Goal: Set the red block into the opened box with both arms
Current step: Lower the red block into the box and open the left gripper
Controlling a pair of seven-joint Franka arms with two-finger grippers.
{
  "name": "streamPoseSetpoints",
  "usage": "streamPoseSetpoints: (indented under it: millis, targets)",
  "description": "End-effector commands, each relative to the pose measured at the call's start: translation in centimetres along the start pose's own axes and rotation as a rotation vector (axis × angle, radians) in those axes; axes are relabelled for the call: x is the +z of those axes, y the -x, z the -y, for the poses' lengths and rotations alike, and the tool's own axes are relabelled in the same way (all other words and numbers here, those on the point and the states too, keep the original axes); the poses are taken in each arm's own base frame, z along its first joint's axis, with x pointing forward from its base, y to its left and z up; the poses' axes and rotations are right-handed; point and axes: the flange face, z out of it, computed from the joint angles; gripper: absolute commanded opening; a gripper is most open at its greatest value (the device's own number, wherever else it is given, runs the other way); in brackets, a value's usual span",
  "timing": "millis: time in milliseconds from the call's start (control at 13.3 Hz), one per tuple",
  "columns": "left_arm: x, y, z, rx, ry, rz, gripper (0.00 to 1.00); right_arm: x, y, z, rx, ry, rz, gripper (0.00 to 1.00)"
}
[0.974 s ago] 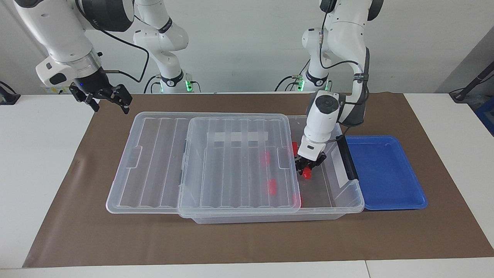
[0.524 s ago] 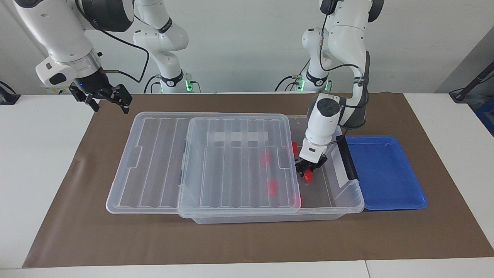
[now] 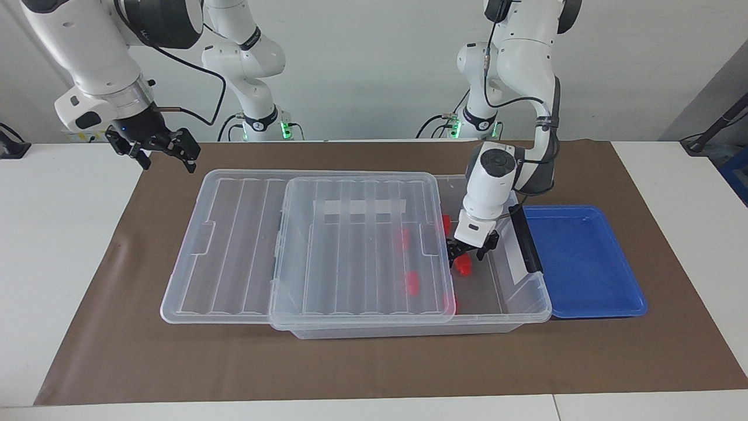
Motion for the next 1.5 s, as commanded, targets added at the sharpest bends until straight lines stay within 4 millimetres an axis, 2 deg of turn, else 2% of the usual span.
streamPoseSetpoints:
  millis: [0,225,449,674,974,1124,1199,1273,1348,1423]
  targets:
    - [-1.4,0.1,0.2,-0.152,-0.011,-0.014,1.00,0.2,0.1,-0.1,-0.016,-0.019,-0.003,1.00]
    - [-3.1,-0.2,-0.1,-0.371,0.012,-0.038,1.00,0.1,0.1,-0.2,-0.016,-0.019,-0.008,1.00]
    - [-4.0,-0.3,0.1,-0.404,0.008,-0.041,1.00,0.1,0.1,-0.3,-0.015,-0.021,-0.009,1.00]
    - [-6.0,-0.1,0.4,-0.404,-0.016,-0.038,1.00,0.1,0.1,-0.2,-0.016,-0.019,-0.009,1.00]
    - [-10.5,0.2,0.9,-0.404,-0.052,-0.040,1.00,0.4,0.1,-0.2,-0.013,-0.019,-0.005,1.00]
    - [-13.7,0.7,0.9,-0.399,-0.066,-0.047,1.00,0.4,0.3,-0.3,-0.039,-0.021,-0.014,1.00]
    - [-15.4,0.8,0.8,-0.391,-0.091,-0.036,1.00,0.8,0.2,-0.4,-0.081,-0.023,-0.024,0.74]
    - [-16.7,0.7,0.7,-0.369,-0.116,-0.022,1.00,0.9,0.2,-0.8,-0.086,-0.021,-0.024,0.44]
    - [-18.0,0.7,0.6,-0.290,-0.144,0.000,1.00,0.9,0.0,-1.3,-0.088,-0.015,-0.031,0.00]
    - [-19.3,0.9,0.8,-0.210,-0.158,0.025,1.00,1.0,-0.2,-1.7,-0.099,-0.015,-0.048,0.00]
